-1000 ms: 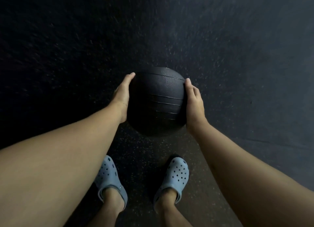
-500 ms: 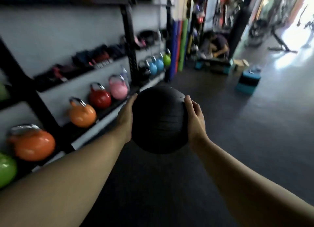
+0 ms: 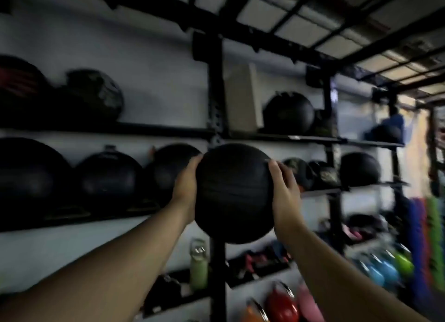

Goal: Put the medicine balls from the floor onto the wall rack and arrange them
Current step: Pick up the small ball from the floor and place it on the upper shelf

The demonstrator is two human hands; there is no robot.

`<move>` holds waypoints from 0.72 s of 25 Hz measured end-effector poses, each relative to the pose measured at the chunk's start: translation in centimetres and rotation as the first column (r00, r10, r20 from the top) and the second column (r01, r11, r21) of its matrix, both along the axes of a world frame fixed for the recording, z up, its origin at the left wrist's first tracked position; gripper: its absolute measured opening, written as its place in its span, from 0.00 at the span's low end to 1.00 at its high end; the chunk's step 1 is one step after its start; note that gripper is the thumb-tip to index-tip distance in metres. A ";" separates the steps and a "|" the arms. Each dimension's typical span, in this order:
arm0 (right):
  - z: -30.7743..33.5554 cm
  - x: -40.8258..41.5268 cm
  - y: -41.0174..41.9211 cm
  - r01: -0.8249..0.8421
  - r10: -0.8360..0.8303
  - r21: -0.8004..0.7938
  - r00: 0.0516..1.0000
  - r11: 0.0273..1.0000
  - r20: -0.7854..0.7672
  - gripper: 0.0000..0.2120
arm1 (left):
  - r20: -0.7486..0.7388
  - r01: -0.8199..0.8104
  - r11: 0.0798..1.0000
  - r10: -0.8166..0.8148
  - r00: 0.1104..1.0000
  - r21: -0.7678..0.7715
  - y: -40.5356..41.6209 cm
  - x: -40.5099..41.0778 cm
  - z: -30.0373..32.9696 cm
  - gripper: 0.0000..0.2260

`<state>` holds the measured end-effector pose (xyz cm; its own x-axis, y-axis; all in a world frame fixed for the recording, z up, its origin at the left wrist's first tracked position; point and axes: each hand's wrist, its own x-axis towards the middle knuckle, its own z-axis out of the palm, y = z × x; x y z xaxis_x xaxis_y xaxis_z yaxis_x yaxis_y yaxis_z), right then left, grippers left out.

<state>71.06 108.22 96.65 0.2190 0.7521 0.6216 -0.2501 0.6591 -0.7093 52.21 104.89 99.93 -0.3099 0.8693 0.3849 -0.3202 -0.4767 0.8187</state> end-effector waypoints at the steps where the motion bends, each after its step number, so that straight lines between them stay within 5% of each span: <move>1: 1.8 -3.5 0.3 -0.065 0.066 0.027 0.997 0.998 -0.028 0.25 | -0.024 -0.080 0.997 0.080 0.996 0.011 -0.7 -3.2 2.4 0.27; 4: 5.6 -13.0 0.7 -0.238 0.246 0.083 0.964 0.968 -0.105 0.17 | -0.108 -0.336 0.940 0.340 0.934 0.052 -3.5 -11.4 7.6 0.32; 7: 8.3 -19.5 1.6 -0.354 0.362 0.086 0.924 0.931 -0.126 0.21 | -0.154 -0.469 0.876 0.482 0.862 0.117 -4.7 -16.9 11.1 0.37; 11: 11.7 -25.7 4.9 -0.464 0.481 0.153 0.869 0.873 -0.112 0.28 | -0.127 -0.523 0.823 0.556 0.822 0.222 -2.6 -22.2 14.3 0.37; 18: 19.9 -29.7 17.6 -0.425 0.477 0.383 0.878 0.820 -0.045 0.20 | -0.105 -0.522 0.762 0.597 0.795 0.384 8.4 -25.5 19.4 0.31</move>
